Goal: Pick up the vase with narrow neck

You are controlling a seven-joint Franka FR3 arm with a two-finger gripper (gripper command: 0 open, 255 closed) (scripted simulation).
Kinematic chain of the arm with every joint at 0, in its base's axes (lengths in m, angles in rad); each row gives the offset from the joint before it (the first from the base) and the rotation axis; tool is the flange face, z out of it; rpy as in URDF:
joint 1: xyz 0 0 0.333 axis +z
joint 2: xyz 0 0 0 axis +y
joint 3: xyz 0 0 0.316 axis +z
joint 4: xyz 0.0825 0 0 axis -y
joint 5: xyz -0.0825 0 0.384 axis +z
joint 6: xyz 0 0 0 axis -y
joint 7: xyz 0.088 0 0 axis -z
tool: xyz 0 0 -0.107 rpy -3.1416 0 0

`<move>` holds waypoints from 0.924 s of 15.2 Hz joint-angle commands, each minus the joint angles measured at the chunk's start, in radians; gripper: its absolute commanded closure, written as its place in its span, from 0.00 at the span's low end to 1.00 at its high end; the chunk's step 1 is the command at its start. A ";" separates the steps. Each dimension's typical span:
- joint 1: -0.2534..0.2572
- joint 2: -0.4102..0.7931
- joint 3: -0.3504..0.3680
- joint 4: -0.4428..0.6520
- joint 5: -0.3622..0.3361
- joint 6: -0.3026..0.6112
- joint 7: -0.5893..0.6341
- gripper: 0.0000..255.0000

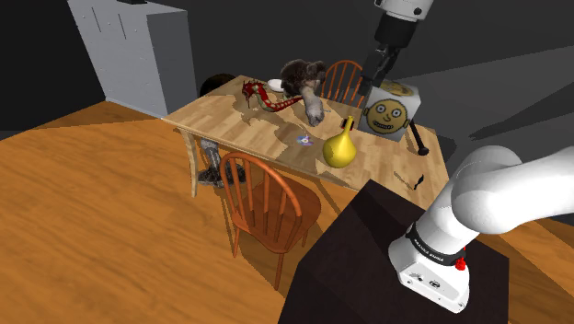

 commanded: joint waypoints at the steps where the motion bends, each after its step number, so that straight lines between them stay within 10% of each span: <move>1: 0.000 0.000 0.000 0.000 0.000 0.000 0.000 0.00; 14: -0.064 0.318 -0.233 0.025 -0.109 0.252 -0.256 0.00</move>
